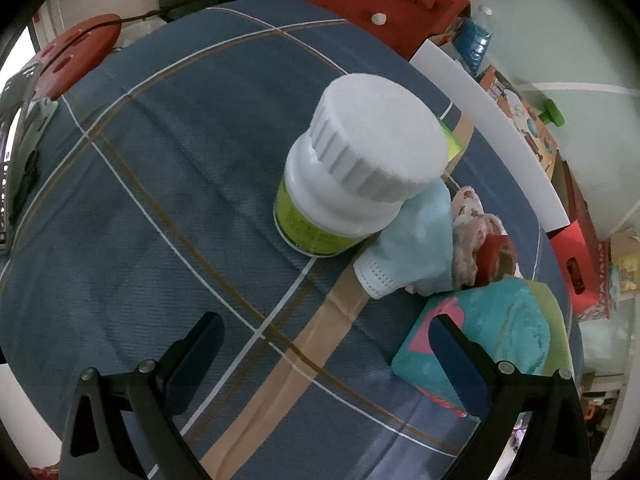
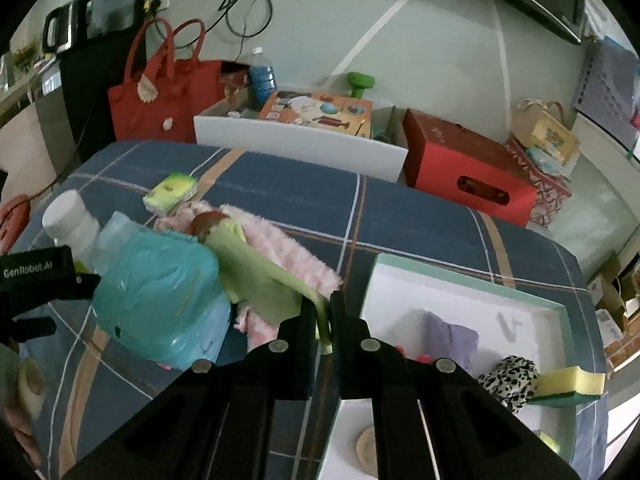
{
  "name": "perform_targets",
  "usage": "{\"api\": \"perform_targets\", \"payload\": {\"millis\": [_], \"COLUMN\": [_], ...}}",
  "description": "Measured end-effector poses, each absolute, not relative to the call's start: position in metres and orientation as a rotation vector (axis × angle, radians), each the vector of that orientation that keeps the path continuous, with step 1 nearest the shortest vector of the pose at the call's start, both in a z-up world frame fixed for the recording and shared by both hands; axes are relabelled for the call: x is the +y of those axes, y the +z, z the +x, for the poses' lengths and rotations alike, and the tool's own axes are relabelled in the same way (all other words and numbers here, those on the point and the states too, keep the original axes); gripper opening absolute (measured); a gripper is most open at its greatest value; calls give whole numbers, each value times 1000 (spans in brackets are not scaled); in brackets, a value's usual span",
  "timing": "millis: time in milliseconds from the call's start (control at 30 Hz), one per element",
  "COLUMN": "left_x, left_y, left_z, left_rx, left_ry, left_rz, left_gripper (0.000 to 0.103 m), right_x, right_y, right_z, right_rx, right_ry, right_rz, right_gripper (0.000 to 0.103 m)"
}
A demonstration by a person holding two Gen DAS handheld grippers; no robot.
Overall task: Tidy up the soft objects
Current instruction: 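Grasp the yellow-green cloth with the right tool while the left tool grasps the blue face mask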
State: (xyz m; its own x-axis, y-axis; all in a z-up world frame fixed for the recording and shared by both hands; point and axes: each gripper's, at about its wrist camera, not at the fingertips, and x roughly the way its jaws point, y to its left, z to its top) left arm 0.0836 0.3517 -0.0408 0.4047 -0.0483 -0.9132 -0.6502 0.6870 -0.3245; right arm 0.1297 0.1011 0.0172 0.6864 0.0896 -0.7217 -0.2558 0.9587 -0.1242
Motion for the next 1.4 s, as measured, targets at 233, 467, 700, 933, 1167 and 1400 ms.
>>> {"api": "perform_targets", "payload": {"millis": [233, 467, 700, 933, 1167, 1400], "left_x": [353, 350, 354, 358, 357, 359], "left_y": [-37, -32, -30, -33, -41, -50], "left_z": [83, 85, 83, 92, 105, 106], "left_rx": [1105, 1105, 1059, 1015, 1017, 1014], "left_ry": [400, 370, 350, 326, 327, 340], "left_rz": [-754, -747, -785, -837, -838, -868], "left_gripper": [103, 102, 101, 89, 75, 64], "right_x": [87, 71, 59, 58, 57, 54], "right_y": [38, 59, 69, 68, 66, 64], "right_z": [125, 119, 115, 115, 116, 118], "right_rx": [734, 671, 655, 663, 675, 685], "right_ry": [177, 143, 131, 133, 134, 134], "right_rz": [-177, -136, -104, -102, -97, -89], "right_gripper": [6, 6, 6, 6, 6, 6]}}
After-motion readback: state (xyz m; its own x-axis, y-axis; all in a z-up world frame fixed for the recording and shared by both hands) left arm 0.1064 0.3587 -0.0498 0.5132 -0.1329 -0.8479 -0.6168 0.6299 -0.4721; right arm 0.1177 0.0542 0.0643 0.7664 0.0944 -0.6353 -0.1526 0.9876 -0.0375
